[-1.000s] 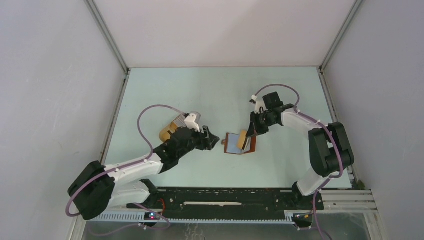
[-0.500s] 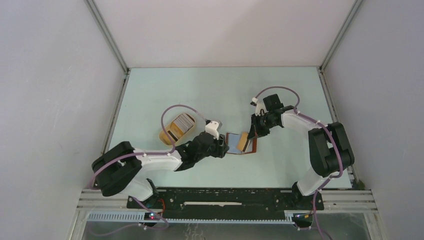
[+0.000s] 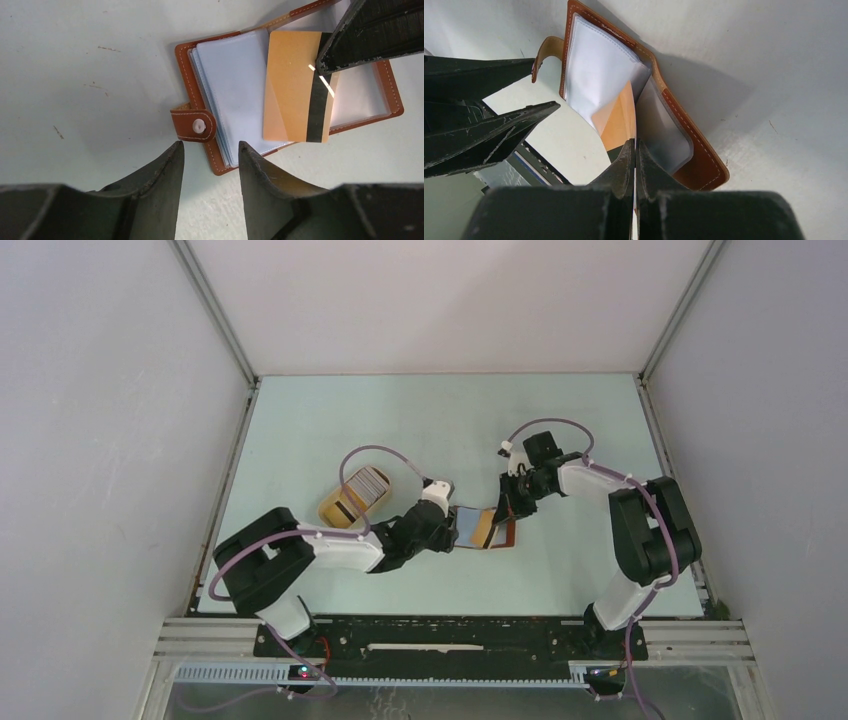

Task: Put the credit cards into the card holder
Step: Insert the credit card into the card holder.

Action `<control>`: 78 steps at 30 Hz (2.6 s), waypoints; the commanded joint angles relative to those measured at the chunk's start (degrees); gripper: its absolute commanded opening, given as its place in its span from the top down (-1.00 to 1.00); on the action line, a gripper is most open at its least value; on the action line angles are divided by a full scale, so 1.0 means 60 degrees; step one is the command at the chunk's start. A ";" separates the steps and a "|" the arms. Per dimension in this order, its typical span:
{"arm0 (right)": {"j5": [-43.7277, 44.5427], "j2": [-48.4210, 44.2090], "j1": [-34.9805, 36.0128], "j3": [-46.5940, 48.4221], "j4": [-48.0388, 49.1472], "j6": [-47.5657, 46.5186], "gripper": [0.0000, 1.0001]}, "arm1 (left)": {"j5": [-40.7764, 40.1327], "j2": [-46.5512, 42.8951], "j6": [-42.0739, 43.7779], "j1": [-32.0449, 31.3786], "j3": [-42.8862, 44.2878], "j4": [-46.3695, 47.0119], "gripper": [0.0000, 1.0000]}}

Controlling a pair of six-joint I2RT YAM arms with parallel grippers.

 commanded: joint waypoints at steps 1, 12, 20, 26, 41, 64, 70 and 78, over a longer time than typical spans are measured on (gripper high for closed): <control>0.0169 0.0202 0.0023 -0.0074 -0.0239 -0.0050 1.00 | -0.0333 0.0230 -0.0146 -0.0044 0.0624 -0.0316 0.02; 0.0121 0.0742 -0.0011 0.0127 -0.0413 0.0091 1.00 | -0.0370 0.0629 -0.0299 -0.0059 0.0860 -0.0659 0.03; -0.0001 0.1085 -0.0016 0.0417 -0.0611 0.0152 0.99 | -0.0405 0.0710 -0.0296 -0.0059 0.0950 -0.0772 0.06; -0.0116 0.1150 -0.0015 0.0552 -0.0641 0.0121 0.86 | -0.0316 0.0771 -0.0266 -0.0059 0.1032 -0.0803 0.09; -0.0547 0.1605 0.0058 0.1161 -0.0850 -0.0047 0.76 | 0.0015 0.0813 -0.0277 -0.0059 0.1100 -0.0745 0.16; -0.1357 0.2381 -0.0030 0.1986 -0.1263 -0.0284 0.60 | 0.0520 0.0602 -0.0472 -0.0073 0.0943 -0.0406 0.16; -0.1509 0.2522 0.0049 0.2287 -0.1485 -0.0540 0.51 | 0.0615 0.0480 -0.0515 -0.0073 0.0847 -0.0236 0.16; -0.1631 0.2707 0.0138 0.2576 -0.1665 -0.0684 0.40 | 0.0772 0.0201 -0.0604 -0.0073 0.0741 -0.0059 0.15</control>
